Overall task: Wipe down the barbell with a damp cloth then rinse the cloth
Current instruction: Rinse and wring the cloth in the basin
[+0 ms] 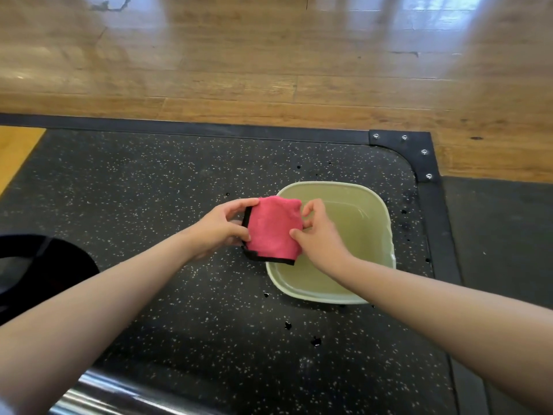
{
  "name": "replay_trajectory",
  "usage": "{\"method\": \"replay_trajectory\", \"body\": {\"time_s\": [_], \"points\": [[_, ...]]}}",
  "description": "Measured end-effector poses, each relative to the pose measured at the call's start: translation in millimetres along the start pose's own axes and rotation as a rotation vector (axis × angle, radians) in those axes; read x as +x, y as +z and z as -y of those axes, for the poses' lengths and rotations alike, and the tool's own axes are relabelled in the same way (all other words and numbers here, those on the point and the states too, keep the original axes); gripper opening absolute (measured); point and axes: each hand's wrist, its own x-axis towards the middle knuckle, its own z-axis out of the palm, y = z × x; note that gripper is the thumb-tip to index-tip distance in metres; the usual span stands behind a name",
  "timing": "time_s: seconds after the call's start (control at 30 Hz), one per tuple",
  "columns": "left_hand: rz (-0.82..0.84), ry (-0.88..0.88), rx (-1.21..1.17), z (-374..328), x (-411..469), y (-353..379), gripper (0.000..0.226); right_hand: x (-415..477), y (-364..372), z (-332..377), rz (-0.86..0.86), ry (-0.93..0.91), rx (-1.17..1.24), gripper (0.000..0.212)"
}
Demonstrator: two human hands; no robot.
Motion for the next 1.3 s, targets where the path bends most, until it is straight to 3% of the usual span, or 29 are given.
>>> {"method": "replay_trajectory", "body": {"time_s": [0.13,0.27,0.6,1.0,1.3], "points": [[0.051,0.008,0.08,5,1,-3,0.086,0,2,-2,-0.007,-0.009,-0.005,0.027],[-0.007,-0.016,-0.003,1,-2,5,0.073,-2,3,-2,0.036,0.012,-0.049,0.019],[-0.155,-0.015,-0.033,9,4,1,0.066,1,9,3,0.072,0.056,-0.086,0.035],[-0.136,-0.041,-0.147,5,0,14,0.062,4,6,2,0.107,0.111,-0.13,0.03],[-0.206,-0.065,-0.077,8,-1,14,0.055,0,3,2,0.116,0.094,-0.091,0.03]]}}
